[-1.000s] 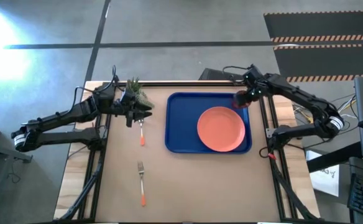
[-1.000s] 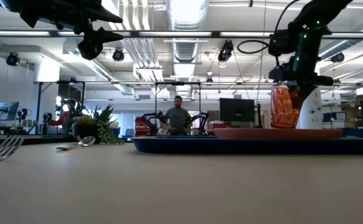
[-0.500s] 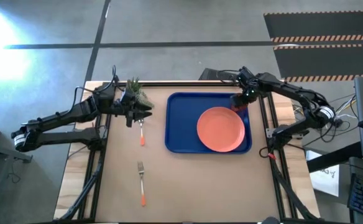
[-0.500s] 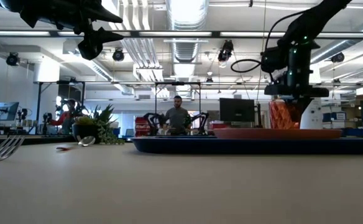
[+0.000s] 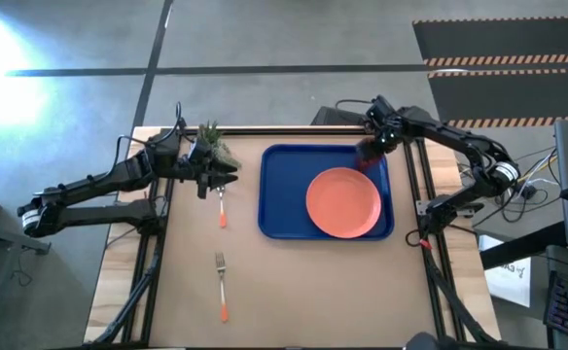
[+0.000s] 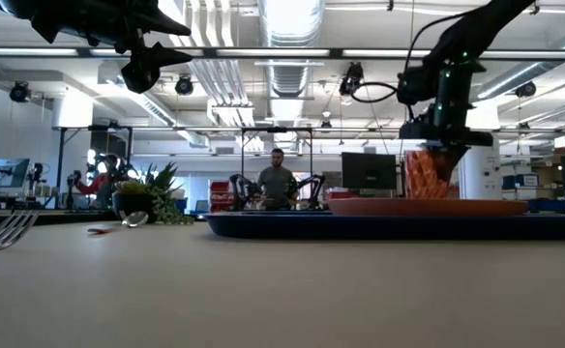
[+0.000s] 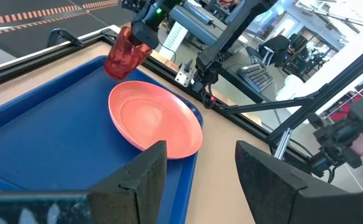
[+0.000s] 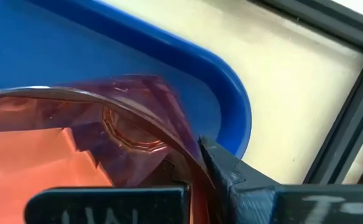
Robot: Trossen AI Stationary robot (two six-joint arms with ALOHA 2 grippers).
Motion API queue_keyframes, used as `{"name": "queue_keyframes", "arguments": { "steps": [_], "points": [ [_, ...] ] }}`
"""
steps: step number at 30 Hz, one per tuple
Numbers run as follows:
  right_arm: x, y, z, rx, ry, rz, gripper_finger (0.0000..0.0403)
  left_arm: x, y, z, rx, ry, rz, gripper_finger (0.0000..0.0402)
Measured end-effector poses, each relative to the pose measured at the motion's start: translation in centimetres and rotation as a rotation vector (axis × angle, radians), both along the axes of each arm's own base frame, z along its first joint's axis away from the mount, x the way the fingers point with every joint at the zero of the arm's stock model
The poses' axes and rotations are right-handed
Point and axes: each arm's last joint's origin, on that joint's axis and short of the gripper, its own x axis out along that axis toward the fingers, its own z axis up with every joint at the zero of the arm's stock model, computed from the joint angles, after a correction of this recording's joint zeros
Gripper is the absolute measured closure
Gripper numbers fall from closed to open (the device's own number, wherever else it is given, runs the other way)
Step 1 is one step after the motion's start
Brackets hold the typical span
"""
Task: Pick and place plate/cup/fork/spoon on tray
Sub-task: Put the orange glass on the blue serving tray to the top right of the orange plate, then put the orange spoon on the blue serving tray to the left of the orange plate
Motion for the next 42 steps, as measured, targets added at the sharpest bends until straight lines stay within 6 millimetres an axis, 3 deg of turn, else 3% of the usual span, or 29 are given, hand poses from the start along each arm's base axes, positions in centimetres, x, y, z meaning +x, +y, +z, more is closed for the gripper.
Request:
{"name": "queue_keyframes", "arguments": {
  "steps": [14, 20, 27, 37, 42],
  "points": [
    [-0.6, 0.8, -0.7, 0.079, 0.060, -0.010, 0.0352, 0.0, 0.0, 0.0, 0.000, 0.000, 0.000, 0.0228],
    [-0.3, 0.1, 0.7, -0.002, 0.064, -0.012, 0.0336, 0.0, 0.0, 0.0, 0.000, 0.000, 0.000, 0.0228],
    [0.5, -1.0, 3.9, -0.108, 0.016, 0.005, 0.0317, 0.0, 0.0, 0.0, 0.000, 0.000, 0.000, 0.0228],
    [1.6, -2.0, 10.6, -0.288, -0.112, 0.028, 0.0312, 0.0, 0.0, -0.1, -0.001, 0.002, -0.001, 0.0228],
    [3.0, -1.2, 14.0, -0.311, -0.288, 0.120, 0.0319, -0.2, -0.1, -1.7, -0.047, 0.127, 0.017, 0.0228]
  ]
}}
